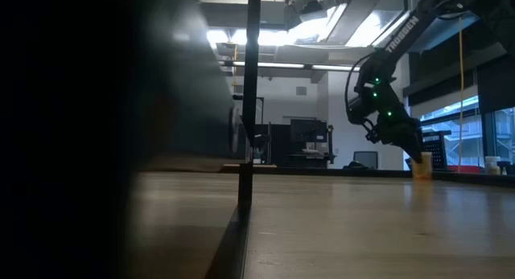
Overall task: Pick and place medicine bottles onto shelf by color
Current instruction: Put the orange pill bottle on the shelf aligned with the other orange pill bottle
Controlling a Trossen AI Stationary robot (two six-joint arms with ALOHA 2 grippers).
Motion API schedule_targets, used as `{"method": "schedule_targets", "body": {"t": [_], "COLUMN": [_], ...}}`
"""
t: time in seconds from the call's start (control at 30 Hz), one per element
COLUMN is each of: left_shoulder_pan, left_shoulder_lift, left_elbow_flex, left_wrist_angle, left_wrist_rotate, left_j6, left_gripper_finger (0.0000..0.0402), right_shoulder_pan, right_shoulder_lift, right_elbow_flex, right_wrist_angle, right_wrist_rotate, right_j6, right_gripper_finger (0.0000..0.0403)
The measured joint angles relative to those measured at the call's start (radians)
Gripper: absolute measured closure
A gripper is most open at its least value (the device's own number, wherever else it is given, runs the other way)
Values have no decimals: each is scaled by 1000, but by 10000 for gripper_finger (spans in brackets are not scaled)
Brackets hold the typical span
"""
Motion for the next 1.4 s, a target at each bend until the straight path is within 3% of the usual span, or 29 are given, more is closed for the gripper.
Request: {"method": "schedule_targets", "body": {"t": [0.3, 0.5, 1.1, 1.4], "left_shoulder_pan": [0, 0, 0, 0], "left_shoulder_lift": [0, 0, 0, 0], "left_elbow_flex": [0, 0, 0, 0], "left_wrist_angle": [0, 0, 0, -2], "left_wrist_rotate": [0, 0, 0, 0], "left_j6": [1, 2, 3, 4], "left_gripper_finger": [80, 80, 80, 80], "right_shoulder_pan": [69, 173, 638, 808], "right_shoulder_lift": [-1, 0, 0, 30], "right_elbow_flex": [1, 15, 315, 440], "right_wrist_angle": [-32, -53, -87, 17], "right_wrist_rotate": [-40, -58, -129, -123], "right_j6": [52, 73, 164, 207], "right_gripper_finger": [190, 190, 190, 190]}}
